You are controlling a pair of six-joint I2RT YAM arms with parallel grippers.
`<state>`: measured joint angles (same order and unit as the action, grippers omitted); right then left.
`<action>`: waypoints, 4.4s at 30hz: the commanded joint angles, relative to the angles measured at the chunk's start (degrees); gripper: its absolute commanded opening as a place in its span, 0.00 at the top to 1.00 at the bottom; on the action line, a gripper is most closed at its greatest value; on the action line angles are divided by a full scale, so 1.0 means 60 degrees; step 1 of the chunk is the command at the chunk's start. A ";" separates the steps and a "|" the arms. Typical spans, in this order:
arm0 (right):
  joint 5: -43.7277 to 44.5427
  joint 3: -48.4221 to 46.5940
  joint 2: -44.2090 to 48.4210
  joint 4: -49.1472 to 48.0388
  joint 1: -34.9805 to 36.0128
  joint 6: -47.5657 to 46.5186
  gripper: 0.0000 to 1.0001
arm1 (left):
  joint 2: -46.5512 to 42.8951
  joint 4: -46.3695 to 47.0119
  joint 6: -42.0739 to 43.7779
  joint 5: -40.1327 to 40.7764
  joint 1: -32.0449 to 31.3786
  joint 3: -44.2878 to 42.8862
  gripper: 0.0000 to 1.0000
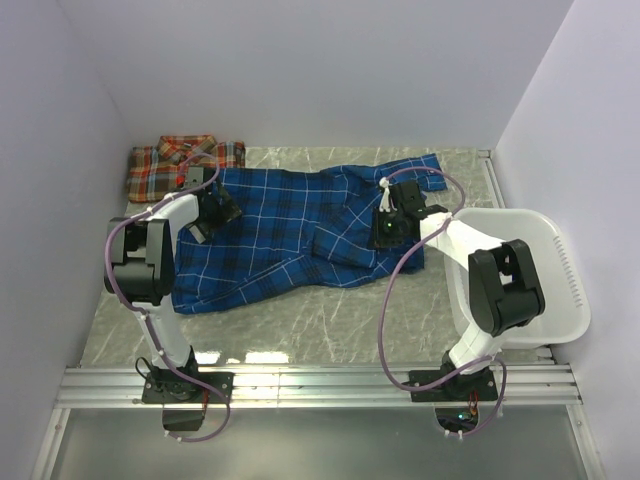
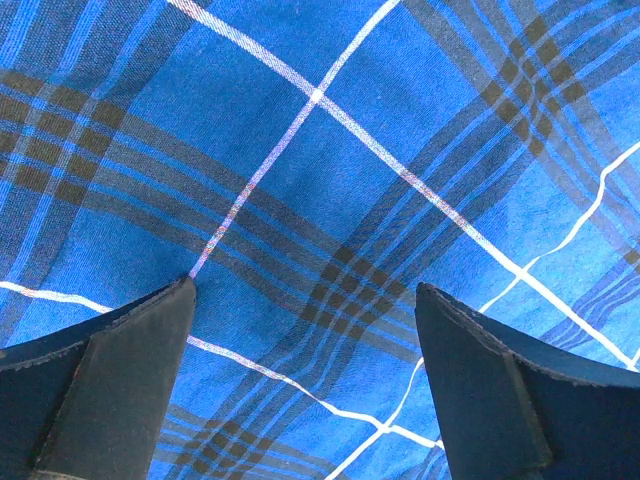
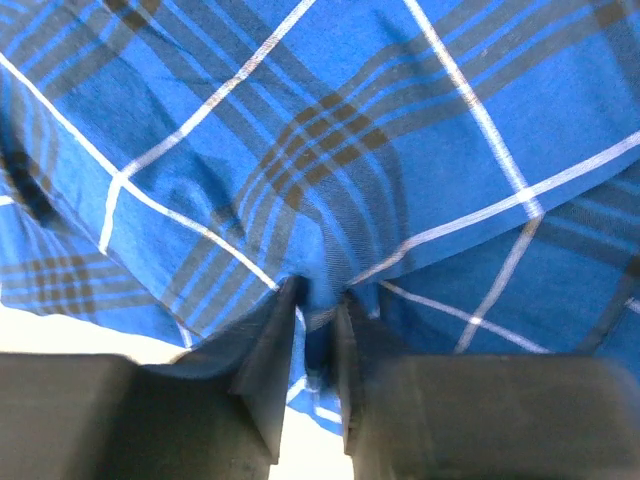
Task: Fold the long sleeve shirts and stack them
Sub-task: Fold the shirt
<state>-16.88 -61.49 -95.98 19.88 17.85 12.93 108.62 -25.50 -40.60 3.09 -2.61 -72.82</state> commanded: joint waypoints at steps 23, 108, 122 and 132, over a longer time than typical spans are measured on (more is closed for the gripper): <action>0.3632 0.2602 0.4176 0.1461 -0.0235 0.3280 0.92 | 0.0355 0.0104 -0.0602 -0.0017 0.0801 0.0198 0.02; 0.3122 0.2867 0.3826 0.0862 -0.0938 0.2943 0.88 | -0.5126 0.0513 0.0907 0.2152 0.1388 0.2806 1.00; 0.2843 0.2135 0.3400 0.0803 -0.0909 0.2548 0.57 | -0.2913 0.2052 0.1713 0.1858 0.1402 0.1927 0.92; 0.4495 0.1095 0.4322 0.1183 0.0335 0.1654 0.55 | -0.2560 0.1263 0.1332 0.2983 0.1402 0.0858 0.34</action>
<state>3.09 -51.18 -73.12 25.91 17.80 24.58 94.13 -17.17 -31.27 16.56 5.45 -64.10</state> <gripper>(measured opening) 0.448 0.580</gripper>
